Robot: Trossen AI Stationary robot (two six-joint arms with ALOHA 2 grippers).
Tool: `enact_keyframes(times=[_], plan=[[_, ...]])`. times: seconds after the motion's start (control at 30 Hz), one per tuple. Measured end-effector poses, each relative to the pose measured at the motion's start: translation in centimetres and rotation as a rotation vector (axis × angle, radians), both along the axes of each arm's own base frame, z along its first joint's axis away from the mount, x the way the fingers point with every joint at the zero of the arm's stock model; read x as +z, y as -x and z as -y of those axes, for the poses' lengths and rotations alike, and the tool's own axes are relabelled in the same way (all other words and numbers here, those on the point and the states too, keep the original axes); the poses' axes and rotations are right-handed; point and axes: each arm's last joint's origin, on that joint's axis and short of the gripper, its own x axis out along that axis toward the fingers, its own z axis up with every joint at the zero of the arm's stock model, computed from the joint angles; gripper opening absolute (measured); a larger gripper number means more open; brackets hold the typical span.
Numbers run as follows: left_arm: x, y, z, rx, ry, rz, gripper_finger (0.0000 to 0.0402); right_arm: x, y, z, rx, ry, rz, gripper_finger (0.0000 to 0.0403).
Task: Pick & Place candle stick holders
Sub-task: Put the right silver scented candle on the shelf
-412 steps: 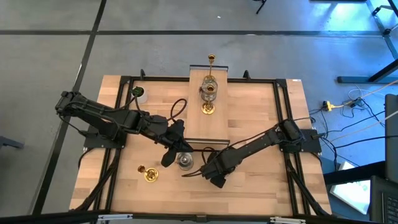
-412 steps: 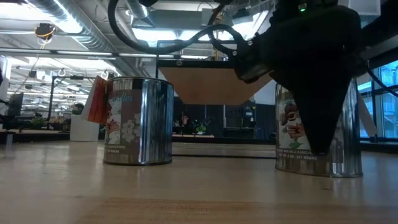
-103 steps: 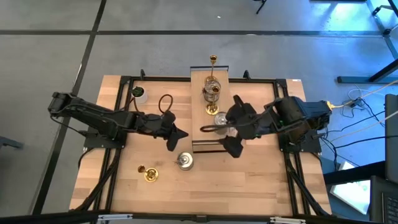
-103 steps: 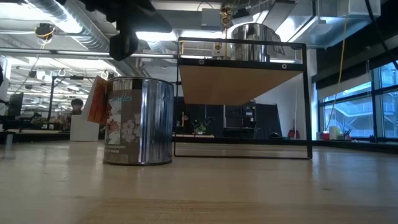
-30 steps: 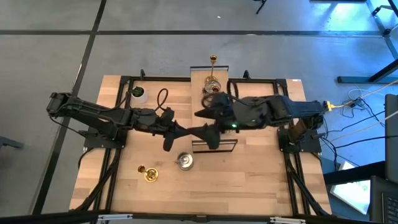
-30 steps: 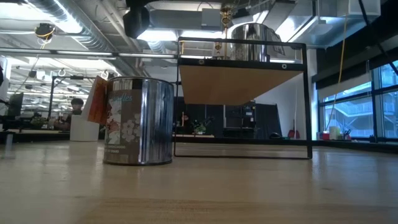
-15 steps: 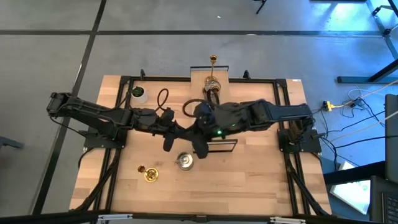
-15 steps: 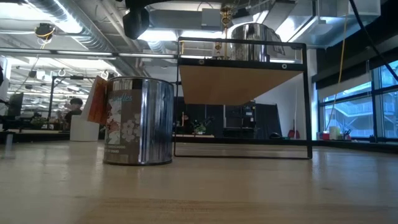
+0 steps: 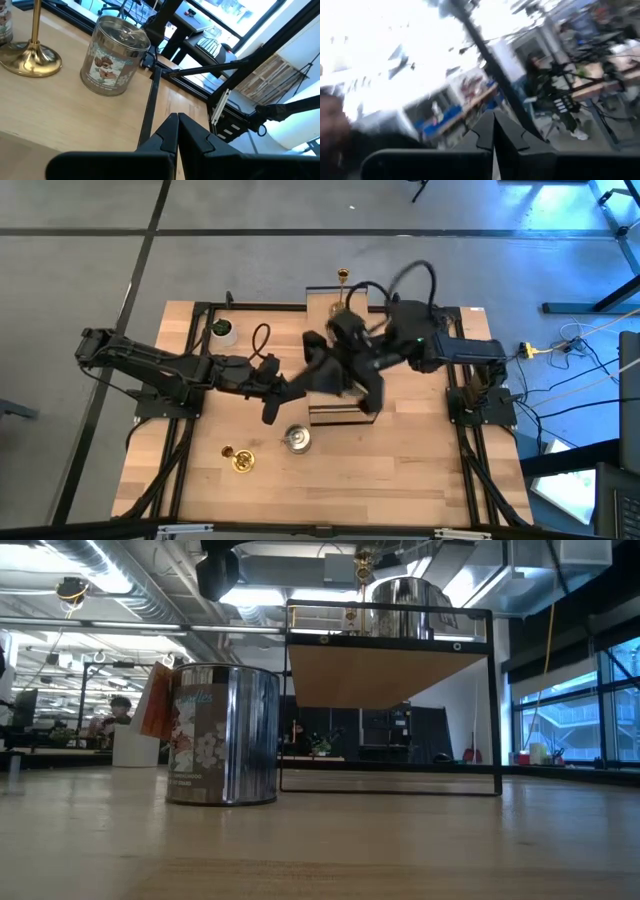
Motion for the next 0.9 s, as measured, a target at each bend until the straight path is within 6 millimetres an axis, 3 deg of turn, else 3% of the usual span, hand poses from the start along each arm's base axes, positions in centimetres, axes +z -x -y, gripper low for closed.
enact_keyframes(times=[0.17,0.33,0.63,0.9], plan=[[0.0,0.0,0.3,-0.004,0.002,0.000,0.0002,-1.6,2.3,-2.5,-0.046,0.221,-0.209,0.0007],[0.0,0.0,0.3,0.000,0.017,0.003,0.0002,-5.0,5.1,-6.4,-0.369,0.384,-0.568,0.0007],[0.4,-0.3,-1.3,0.035,0.010,0.043,0.0002,-7.3,11.6,-10.1,-0.674,0.345,-0.846,0.0003],[0.8,-0.5,-4.2,0.072,0.020,0.093,0.0002,-11.6,14.0,-12.1,-0.916,0.244,-0.928,0.0003]])
